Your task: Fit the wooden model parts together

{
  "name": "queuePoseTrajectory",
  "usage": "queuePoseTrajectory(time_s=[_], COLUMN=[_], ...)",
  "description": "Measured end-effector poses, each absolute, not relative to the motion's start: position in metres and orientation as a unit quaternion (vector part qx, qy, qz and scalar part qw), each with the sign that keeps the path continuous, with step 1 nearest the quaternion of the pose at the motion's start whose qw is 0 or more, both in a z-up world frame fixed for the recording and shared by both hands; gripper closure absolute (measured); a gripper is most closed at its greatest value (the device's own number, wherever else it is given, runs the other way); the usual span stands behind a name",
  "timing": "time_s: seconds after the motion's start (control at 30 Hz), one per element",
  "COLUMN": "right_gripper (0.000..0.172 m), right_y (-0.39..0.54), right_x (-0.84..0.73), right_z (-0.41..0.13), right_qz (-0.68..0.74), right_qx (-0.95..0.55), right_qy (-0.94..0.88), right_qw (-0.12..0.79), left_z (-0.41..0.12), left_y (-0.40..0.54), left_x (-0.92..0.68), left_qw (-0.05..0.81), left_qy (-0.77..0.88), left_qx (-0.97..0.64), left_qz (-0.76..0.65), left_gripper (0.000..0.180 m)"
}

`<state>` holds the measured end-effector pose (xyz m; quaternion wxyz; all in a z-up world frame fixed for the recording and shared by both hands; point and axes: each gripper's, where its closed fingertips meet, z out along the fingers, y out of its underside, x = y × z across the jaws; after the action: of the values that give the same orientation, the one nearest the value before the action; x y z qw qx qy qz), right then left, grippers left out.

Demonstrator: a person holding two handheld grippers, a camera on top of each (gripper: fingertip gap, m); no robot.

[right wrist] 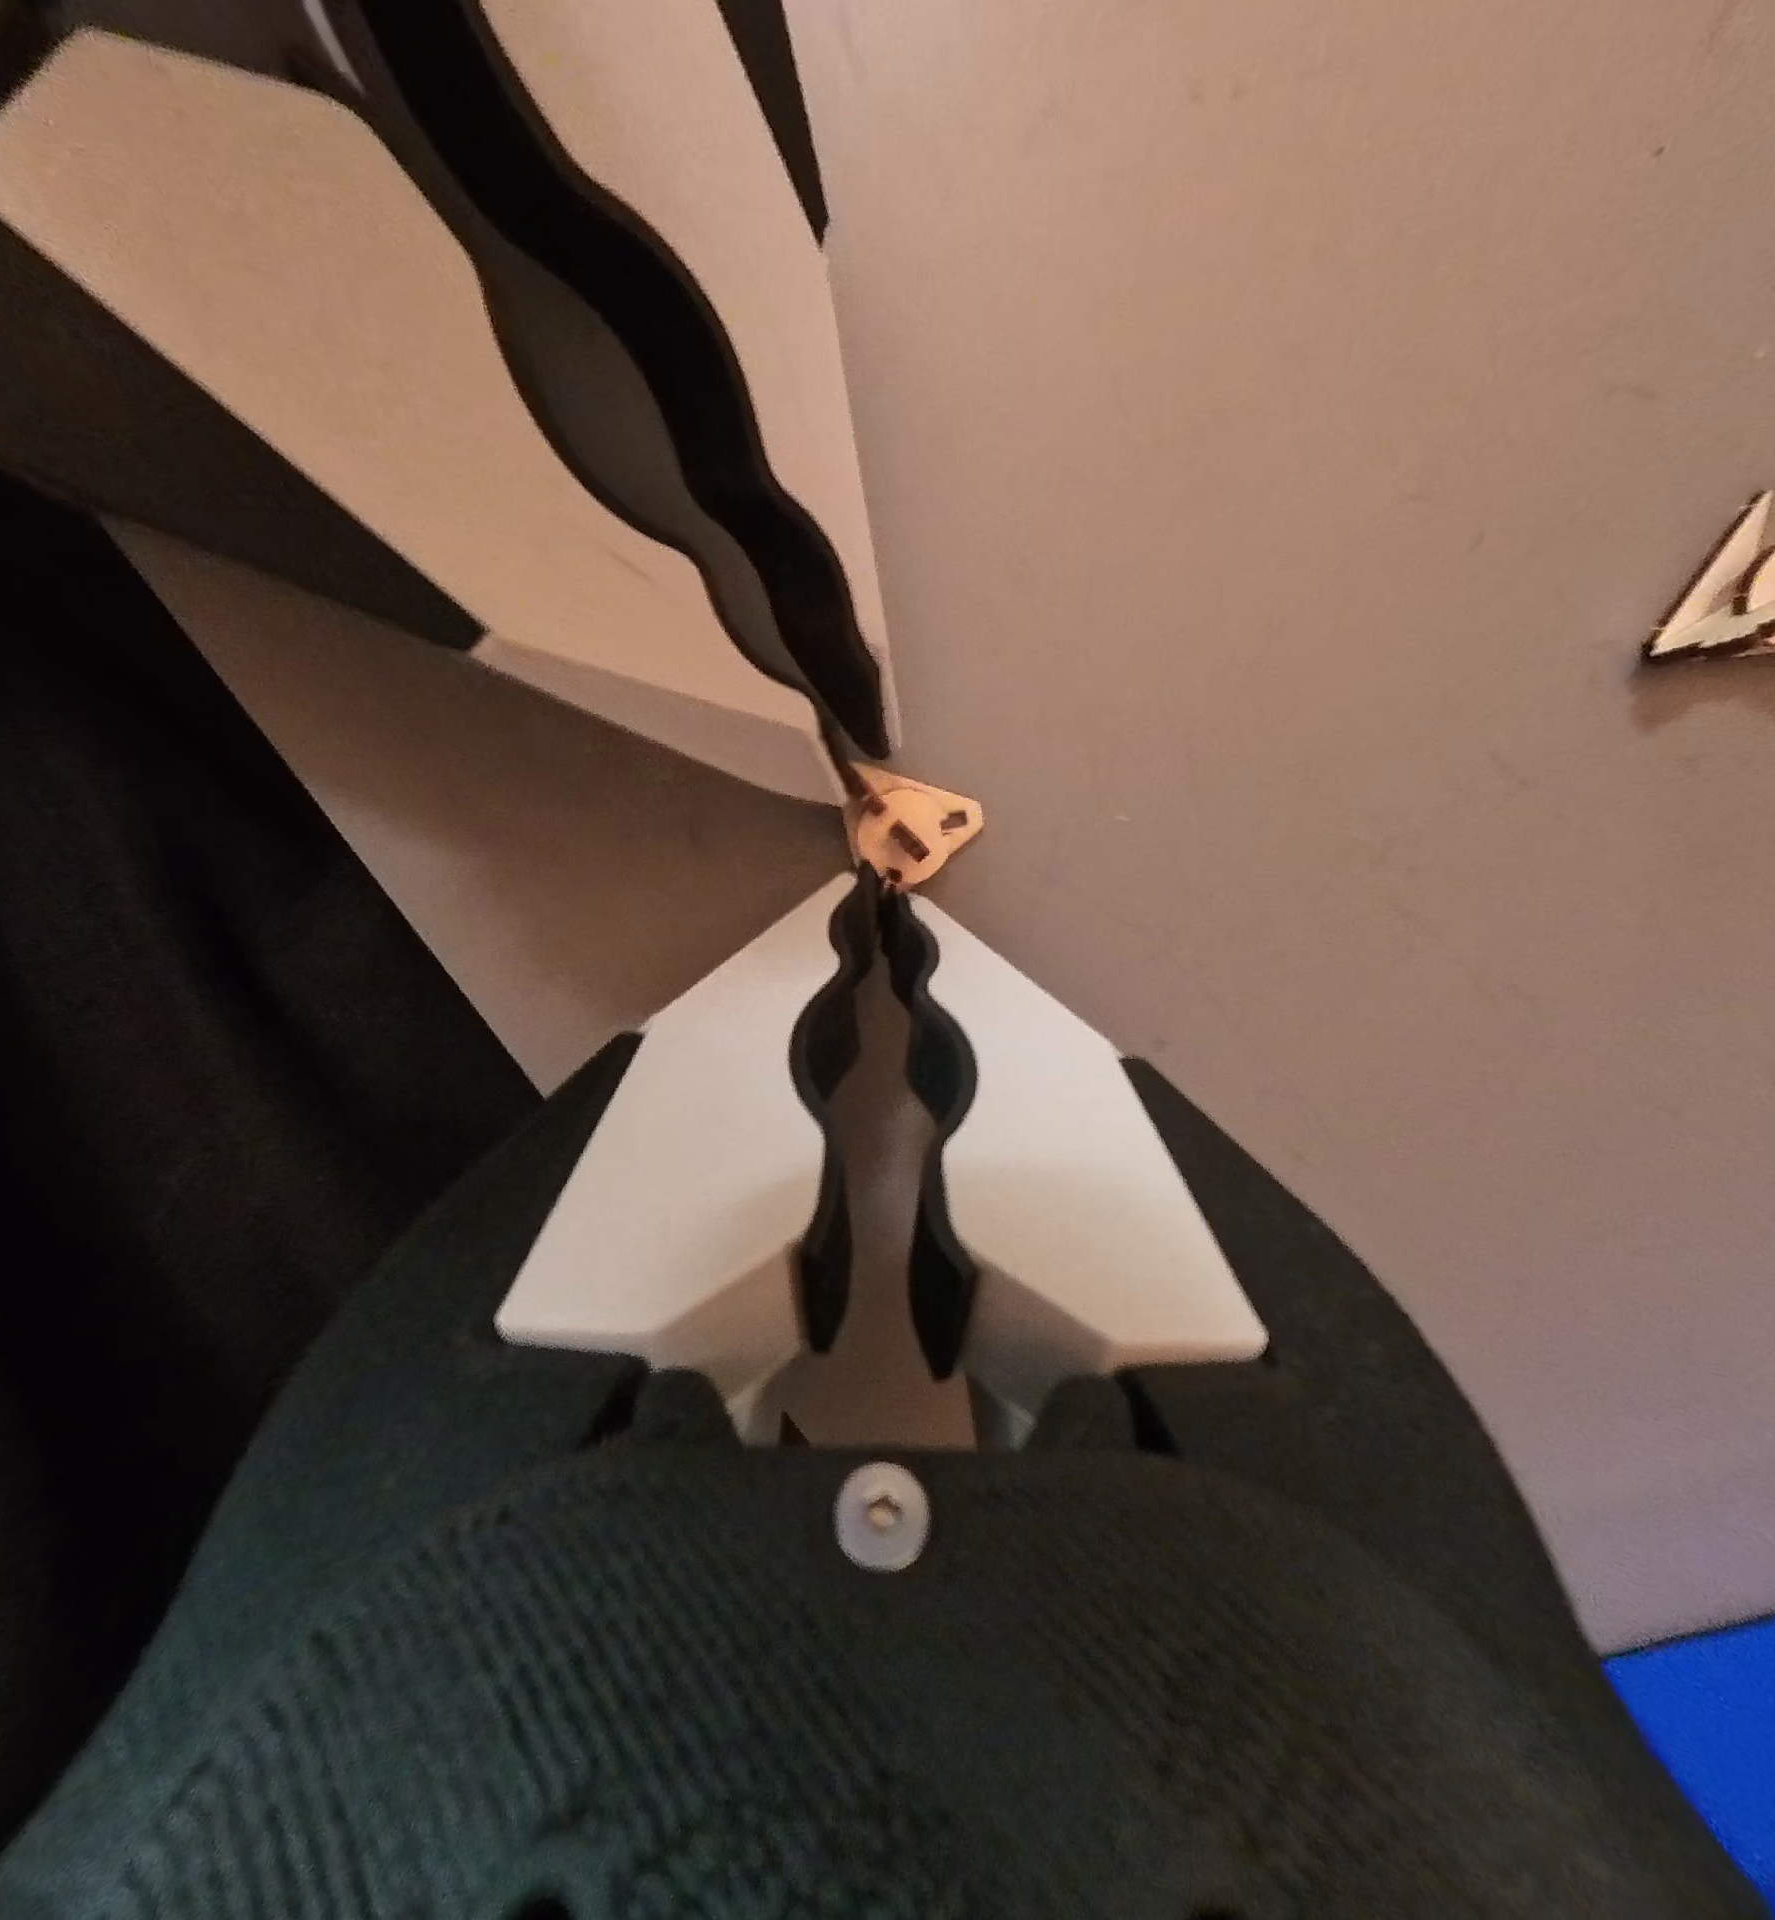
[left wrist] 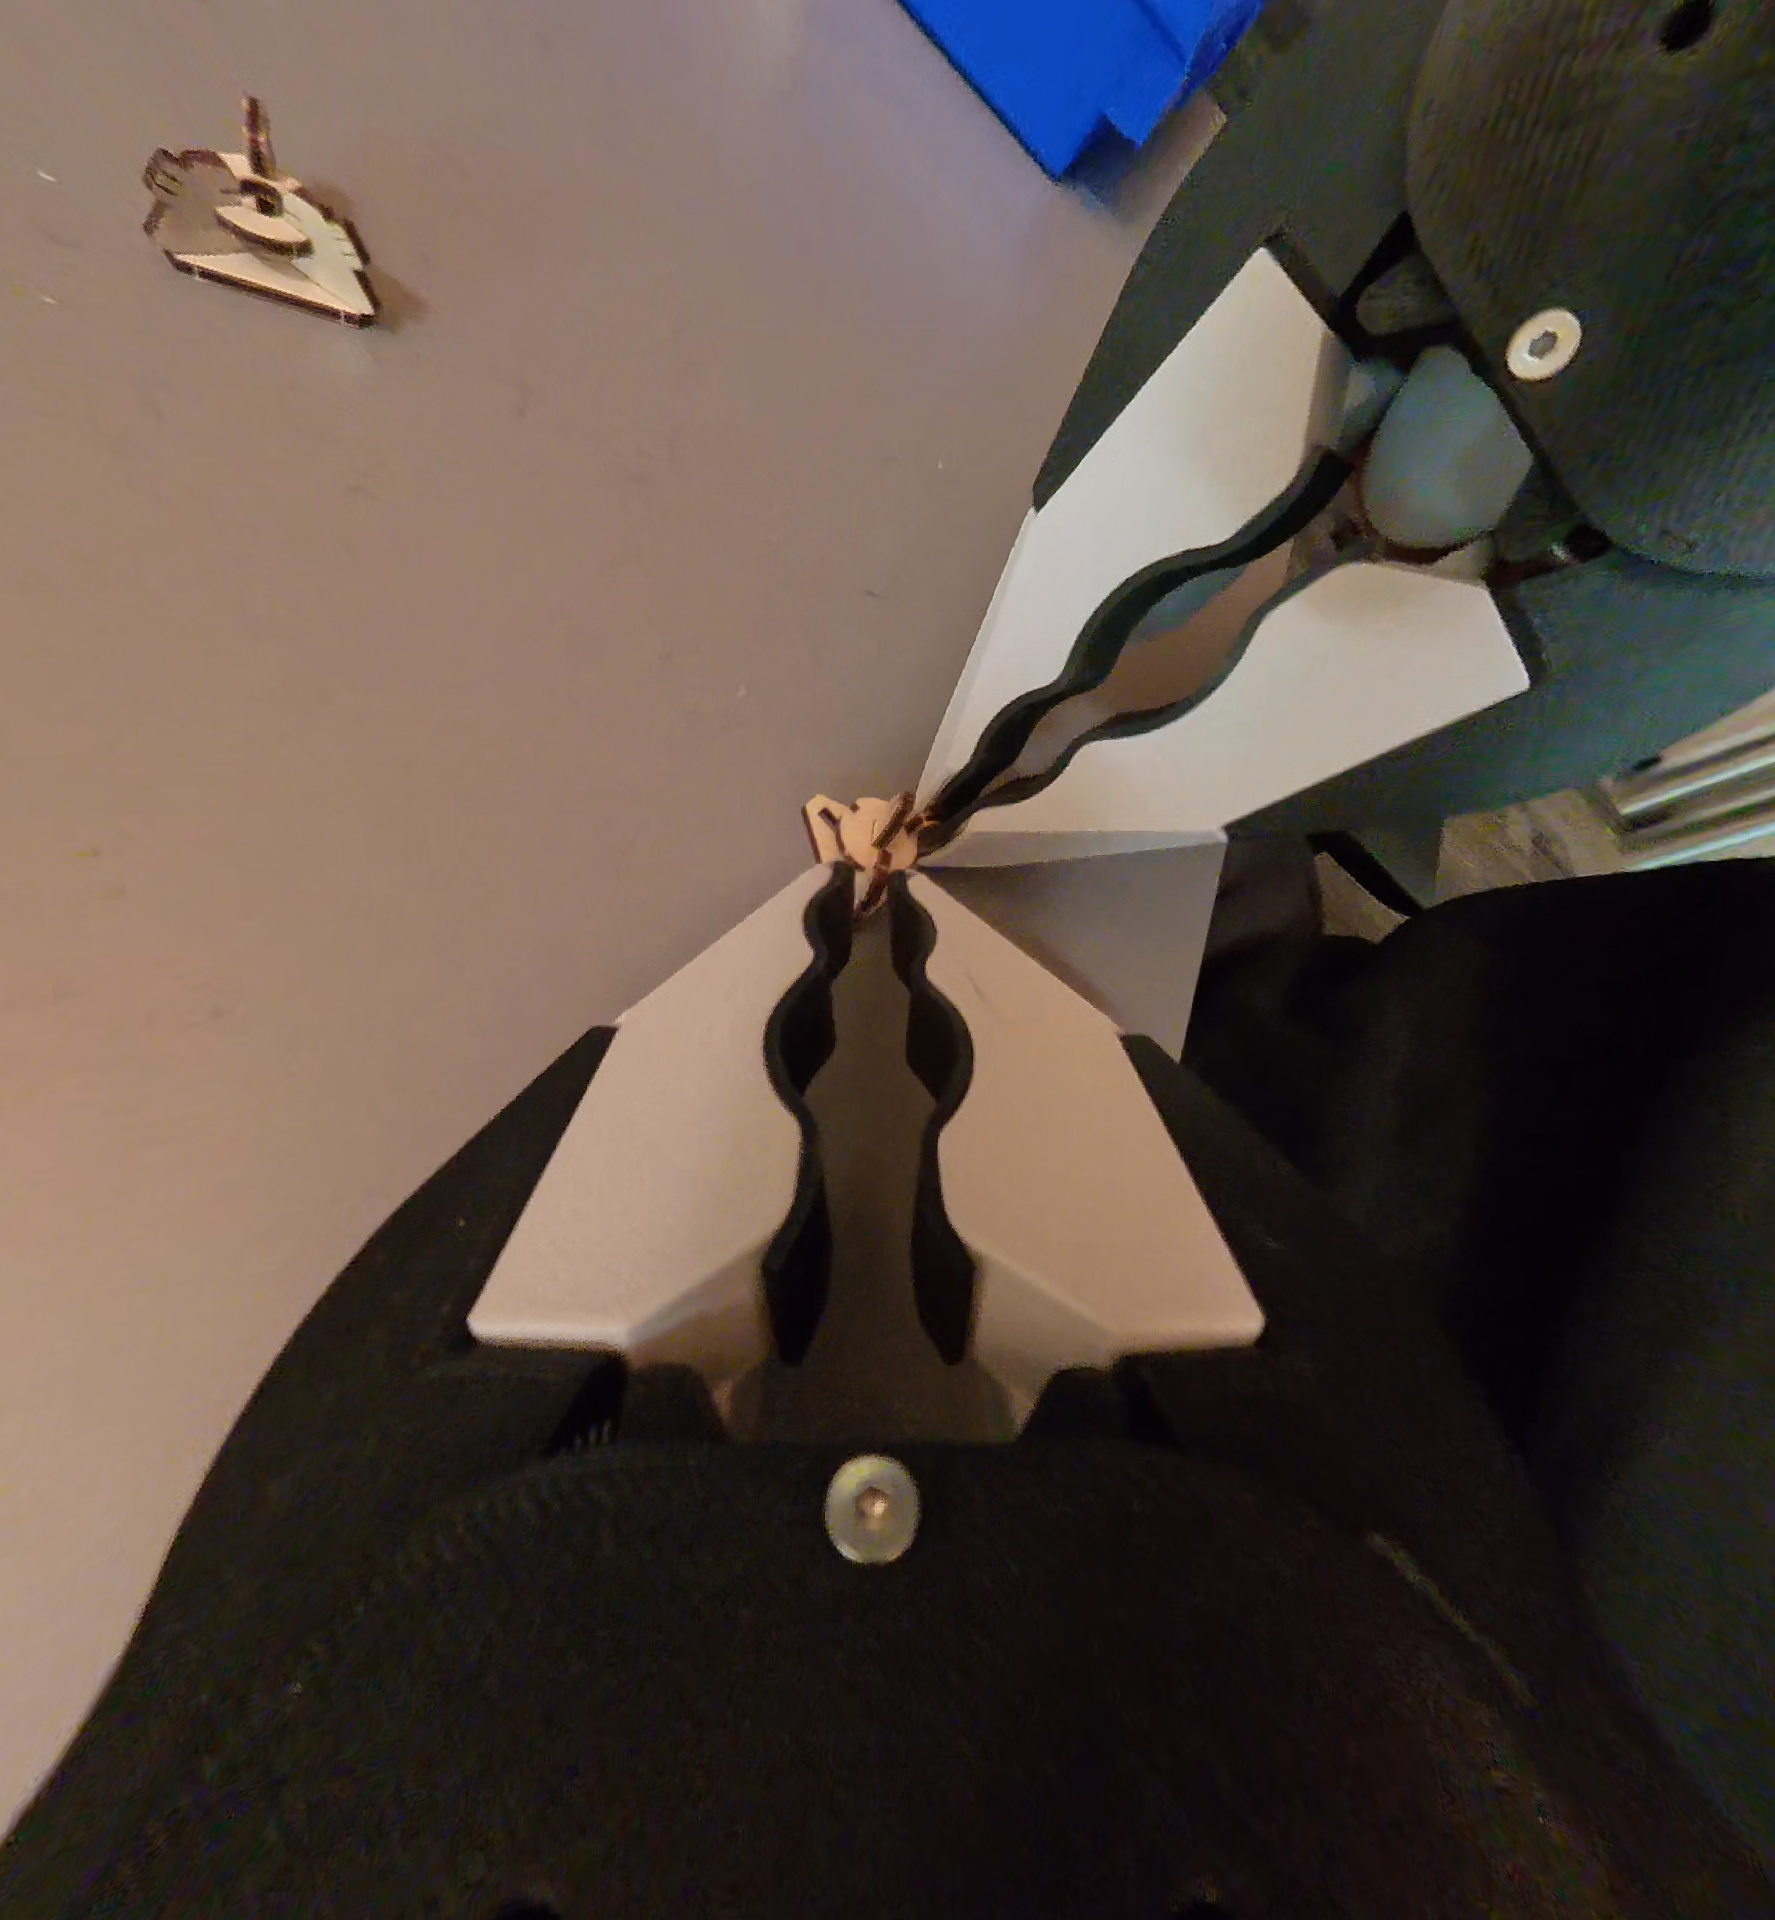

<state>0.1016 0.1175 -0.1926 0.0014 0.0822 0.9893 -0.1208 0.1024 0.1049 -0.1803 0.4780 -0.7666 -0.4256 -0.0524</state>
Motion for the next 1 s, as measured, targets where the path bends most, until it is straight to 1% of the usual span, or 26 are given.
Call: queuePoseTrajectory(time_s=[0.13,0.3,0.47,0.67,1.0], right_gripper=[0.171,0.171,0.172,0.172,0.170], right_y=[0.118,0.118,0.117,0.116,0.116], right_x=[0.102,0.102,0.102,0.102,0.099], right_z=[-0.193,-0.193,-0.193,-0.195,-0.194], right_qz=[-0.115,-0.100,-0.104,-0.097,-0.140], right_qx=[0.082,0.072,0.098,0.102,0.102], right_qy=[0.990,0.992,0.990,0.990,0.985], right_qw=[0.004,-0.004,0.018,0.013,0.001], left_z=[-0.185,-0.187,-0.189,-0.190,-0.192], left_y=[0.108,0.107,0.106,0.106,0.104], left_x=[0.105,0.104,0.104,0.104,0.103], left_qw=[0.472,0.450,0.429,0.426,0.410], left_qy=[-0.408,-0.390,-0.381,-0.392,-0.385], left_qx=[-0.780,-0.803,-0.818,-0.814,-0.823], left_qz=[-0.049,0.002,0.050,0.051,0.081], left_gripper=[0.176,0.178,0.177,0.177,0.176])
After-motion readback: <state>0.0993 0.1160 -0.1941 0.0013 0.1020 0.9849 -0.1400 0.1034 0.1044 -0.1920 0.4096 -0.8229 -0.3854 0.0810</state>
